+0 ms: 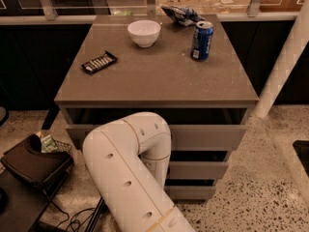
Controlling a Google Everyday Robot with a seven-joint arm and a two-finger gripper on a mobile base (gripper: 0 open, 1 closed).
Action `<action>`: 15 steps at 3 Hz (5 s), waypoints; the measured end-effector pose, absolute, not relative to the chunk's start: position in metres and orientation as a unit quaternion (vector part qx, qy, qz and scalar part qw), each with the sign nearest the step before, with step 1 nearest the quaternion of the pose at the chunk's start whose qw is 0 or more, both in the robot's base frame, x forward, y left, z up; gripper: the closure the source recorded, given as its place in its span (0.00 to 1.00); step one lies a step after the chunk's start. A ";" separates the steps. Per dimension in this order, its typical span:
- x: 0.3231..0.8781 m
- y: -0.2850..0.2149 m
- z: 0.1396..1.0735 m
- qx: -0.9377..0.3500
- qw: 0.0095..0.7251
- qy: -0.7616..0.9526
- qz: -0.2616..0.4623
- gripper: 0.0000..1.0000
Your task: Open bottom drawer
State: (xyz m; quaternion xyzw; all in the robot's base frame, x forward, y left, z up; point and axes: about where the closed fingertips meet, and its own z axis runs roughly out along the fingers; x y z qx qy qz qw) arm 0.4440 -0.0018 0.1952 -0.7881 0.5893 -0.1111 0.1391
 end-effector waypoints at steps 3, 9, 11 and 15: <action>0.459 -0.006 0.169 -0.780 0.121 0.602 -0.119 0.00; 0.488 -0.017 0.119 -0.728 0.124 0.670 -0.074 0.00; 0.488 -0.017 0.119 -0.728 0.124 0.670 -0.074 0.18; 0.487 -0.017 0.121 -0.728 0.124 0.670 -0.074 1.00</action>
Offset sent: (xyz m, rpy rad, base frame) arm 0.0163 -0.0005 -0.0286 -0.0385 0.0092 -0.0297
